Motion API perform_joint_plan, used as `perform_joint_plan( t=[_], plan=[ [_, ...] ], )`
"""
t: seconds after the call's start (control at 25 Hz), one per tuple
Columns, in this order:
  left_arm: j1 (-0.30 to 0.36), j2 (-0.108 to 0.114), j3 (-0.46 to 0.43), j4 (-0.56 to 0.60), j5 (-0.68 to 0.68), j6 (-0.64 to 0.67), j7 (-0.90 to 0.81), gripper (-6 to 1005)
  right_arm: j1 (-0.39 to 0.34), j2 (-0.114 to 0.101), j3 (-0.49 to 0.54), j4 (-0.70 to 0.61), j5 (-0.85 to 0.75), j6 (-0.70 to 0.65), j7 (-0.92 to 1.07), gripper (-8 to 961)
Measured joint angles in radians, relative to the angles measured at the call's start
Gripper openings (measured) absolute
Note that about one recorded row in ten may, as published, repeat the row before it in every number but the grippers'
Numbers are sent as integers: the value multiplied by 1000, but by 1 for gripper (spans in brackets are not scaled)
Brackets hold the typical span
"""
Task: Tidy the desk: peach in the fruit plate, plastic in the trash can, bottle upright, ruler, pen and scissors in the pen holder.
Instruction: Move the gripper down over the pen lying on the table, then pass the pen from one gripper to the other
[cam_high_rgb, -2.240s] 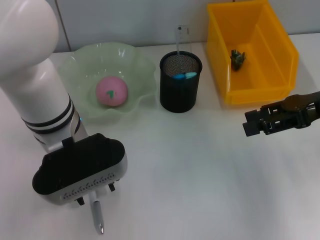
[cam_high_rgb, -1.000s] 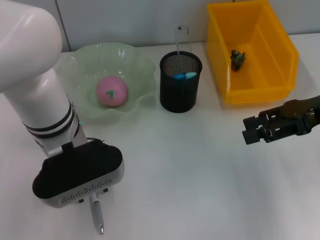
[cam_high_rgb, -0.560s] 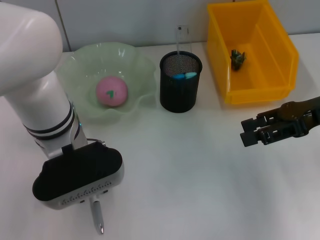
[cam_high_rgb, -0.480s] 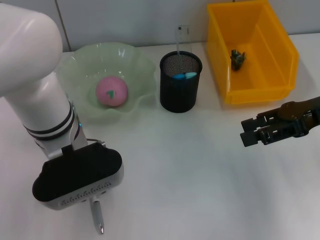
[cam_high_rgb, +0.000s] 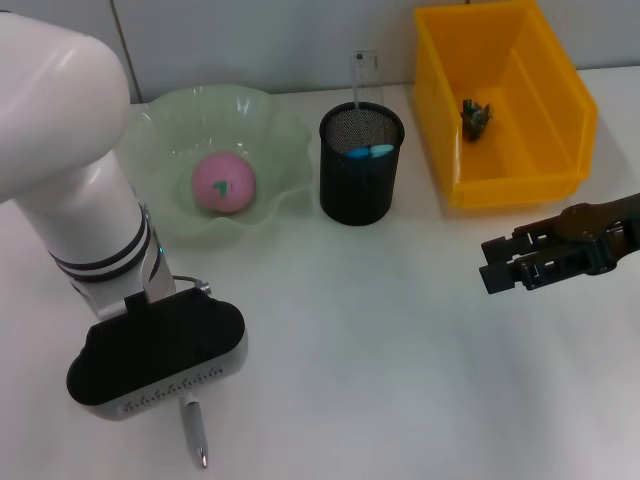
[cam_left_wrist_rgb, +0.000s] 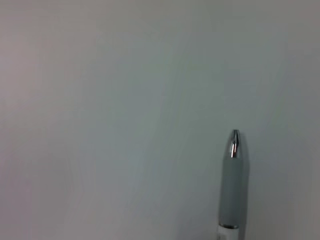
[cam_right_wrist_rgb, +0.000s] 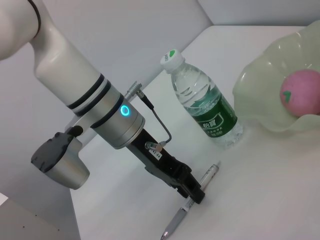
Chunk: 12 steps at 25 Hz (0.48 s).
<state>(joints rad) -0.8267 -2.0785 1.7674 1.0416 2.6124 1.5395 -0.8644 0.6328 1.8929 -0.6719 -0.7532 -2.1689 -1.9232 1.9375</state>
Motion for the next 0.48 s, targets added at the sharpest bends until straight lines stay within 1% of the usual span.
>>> perform_joint_plan(
  t=[0.16, 0.32, 0.4, 0.48],
  plan=[
    [2, 0, 1, 0, 0, -7, 6, 345, 0, 0, 0, 0, 1, 1, 0, 687],
    [22, 1, 11, 13, 6, -39, 13, 339, 1, -2, 0, 0, 2, 1, 0, 686],
    [25, 1, 13, 19, 9, -43, 13, 172, 1, -3, 0, 0, 3, 1, 0, 685],
    [26, 1, 11, 23, 9, -42, 13, 172, 1, -3, 0, 0, 3, 1, 0, 685]
  ],
)
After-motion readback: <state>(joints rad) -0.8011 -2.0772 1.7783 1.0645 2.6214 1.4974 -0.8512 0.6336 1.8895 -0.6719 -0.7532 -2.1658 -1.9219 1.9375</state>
